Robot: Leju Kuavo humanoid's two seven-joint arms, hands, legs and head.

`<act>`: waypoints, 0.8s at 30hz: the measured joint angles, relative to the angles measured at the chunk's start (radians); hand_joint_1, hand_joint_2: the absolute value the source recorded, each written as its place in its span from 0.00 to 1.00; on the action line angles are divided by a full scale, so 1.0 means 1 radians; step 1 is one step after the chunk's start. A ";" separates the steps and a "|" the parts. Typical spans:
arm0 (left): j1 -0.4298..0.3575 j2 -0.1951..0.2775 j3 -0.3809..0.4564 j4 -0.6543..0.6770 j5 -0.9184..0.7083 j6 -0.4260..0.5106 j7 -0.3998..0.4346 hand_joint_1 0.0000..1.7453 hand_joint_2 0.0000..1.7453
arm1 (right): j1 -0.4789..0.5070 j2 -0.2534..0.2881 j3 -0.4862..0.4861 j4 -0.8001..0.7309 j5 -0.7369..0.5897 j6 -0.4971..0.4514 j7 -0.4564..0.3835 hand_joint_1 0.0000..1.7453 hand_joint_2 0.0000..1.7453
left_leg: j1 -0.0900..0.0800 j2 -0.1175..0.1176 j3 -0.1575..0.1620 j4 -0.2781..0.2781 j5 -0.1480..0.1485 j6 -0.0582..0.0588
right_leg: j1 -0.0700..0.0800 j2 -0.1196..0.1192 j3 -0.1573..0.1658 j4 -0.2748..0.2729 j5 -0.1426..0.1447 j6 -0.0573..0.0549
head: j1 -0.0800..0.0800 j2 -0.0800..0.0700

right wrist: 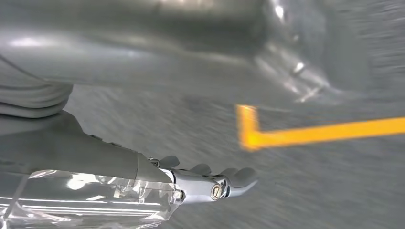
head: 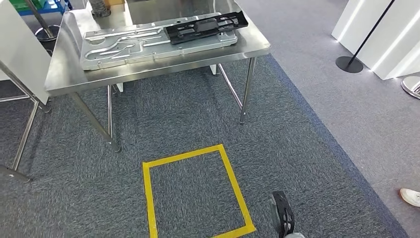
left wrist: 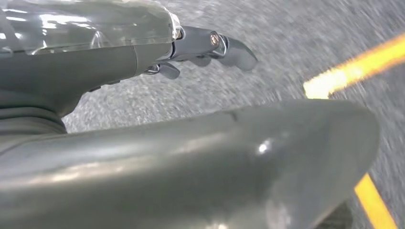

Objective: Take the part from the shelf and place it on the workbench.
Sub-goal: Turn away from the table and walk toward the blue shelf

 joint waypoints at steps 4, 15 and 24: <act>-0.001 -0.008 -0.003 0.000 -0.020 0.002 0.027 0.00 0.00 | 0.096 0.027 -0.075 0.000 -0.063 -0.004 -0.001 0.00 0.00 | 0.003 -0.010 -0.070 0.011 0.048 -0.006 | -0.017 0.011 -0.031 0.228 -0.114 0.024 | 0.000 0.000; -0.003 -0.011 -0.031 0.000 -0.053 0.013 0.050 0.00 0.00 | 0.158 0.044 -0.120 -0.001 -0.021 0.021 0.048 0.00 0.75 | 0.022 -0.011 -0.197 0.143 0.031 -0.070 | -0.037 0.009 0.215 -0.081 -0.085 -0.019 | 0.000 0.000; -0.003 -0.019 -0.037 0.000 -0.063 0.077 0.066 0.00 1.00 | 0.159 0.027 -0.094 -0.001 0.043 0.043 0.105 0.00 1.00 | 0.007 -0.007 -0.094 0.102 0.026 -0.040 | -0.020 -0.010 0.189 -0.078 -0.063 -0.022 | 0.000 0.000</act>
